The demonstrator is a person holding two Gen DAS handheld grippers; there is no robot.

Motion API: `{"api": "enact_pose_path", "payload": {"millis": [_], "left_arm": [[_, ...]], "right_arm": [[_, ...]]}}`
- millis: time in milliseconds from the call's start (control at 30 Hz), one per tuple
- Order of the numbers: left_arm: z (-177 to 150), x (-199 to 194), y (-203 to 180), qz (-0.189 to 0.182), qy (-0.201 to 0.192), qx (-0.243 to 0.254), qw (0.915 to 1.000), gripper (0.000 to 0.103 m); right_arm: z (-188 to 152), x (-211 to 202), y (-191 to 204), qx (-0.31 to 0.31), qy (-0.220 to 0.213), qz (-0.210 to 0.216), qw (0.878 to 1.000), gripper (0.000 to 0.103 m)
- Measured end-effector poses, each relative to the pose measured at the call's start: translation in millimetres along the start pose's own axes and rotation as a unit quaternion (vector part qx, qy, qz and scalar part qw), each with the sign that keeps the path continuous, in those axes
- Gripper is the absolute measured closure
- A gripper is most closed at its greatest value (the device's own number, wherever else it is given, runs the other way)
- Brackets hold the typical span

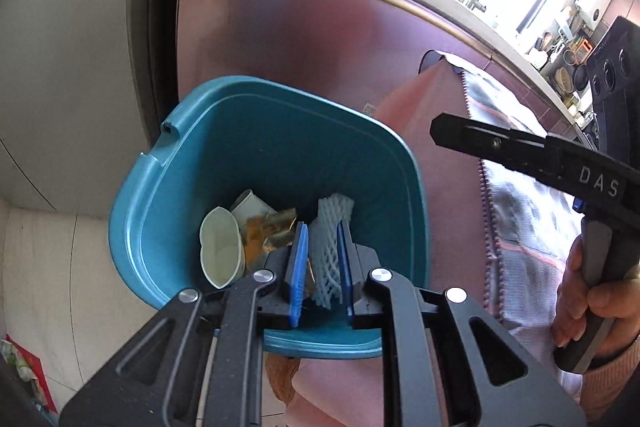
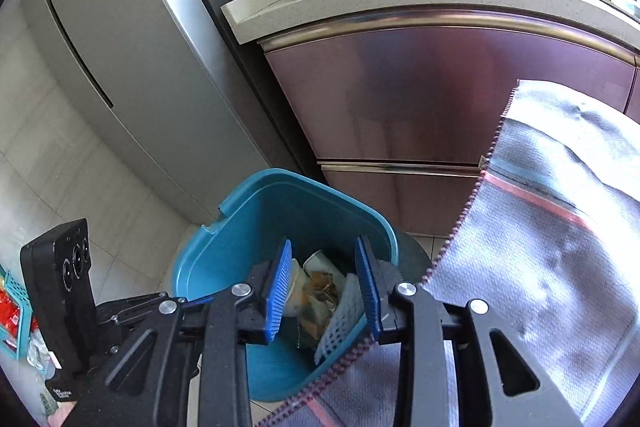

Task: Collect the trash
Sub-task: 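Open left gripper over the bin while right gripper releases the netting into it, then move both open grippers back to the second gold bag and netting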

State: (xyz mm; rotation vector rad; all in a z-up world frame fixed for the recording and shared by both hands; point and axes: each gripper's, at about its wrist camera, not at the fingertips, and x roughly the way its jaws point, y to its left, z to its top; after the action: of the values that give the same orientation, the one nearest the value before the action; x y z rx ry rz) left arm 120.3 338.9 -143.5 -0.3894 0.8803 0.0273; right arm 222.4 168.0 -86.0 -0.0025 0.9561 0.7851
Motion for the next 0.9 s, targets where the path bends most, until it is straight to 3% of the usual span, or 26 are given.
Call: {"api": "enact_pose_path", "payload": {"millis": [233, 333, 533, 733, 900], "left_arm": [[0, -30, -36, -0.006, -0.049, 0.041, 0.9979, 0.08], [-1, -49, -54, -0.019, -0.075, 0.057, 0.9954, 0.069], [-5, -70, -98, -0.069, -0.102, 0.095, 0.9878, 0.062], [-15, -68, -156, -0.129, -0.089, 0.138, 0.978, 0.058], [-34, -59, -211, -0.177, -0.059, 0.179, 0.9661, 0.058]], "right_arm": [[-10, -34, 3, -0.017, -0.03, 0.01, 0.999, 0.069], [-19, -62, 2, -0.03, -0.052, 0.013, 0.998, 0.062], [-44, -128, -16, -0.039, -0.089, -0.001, 0.995, 0.058], [-80, -199, -53, -0.009, -0.135, -0.049, 0.99, 0.055], [-120, -254, -94, 0.043, -0.168, -0.118, 0.978, 0.055]]}}
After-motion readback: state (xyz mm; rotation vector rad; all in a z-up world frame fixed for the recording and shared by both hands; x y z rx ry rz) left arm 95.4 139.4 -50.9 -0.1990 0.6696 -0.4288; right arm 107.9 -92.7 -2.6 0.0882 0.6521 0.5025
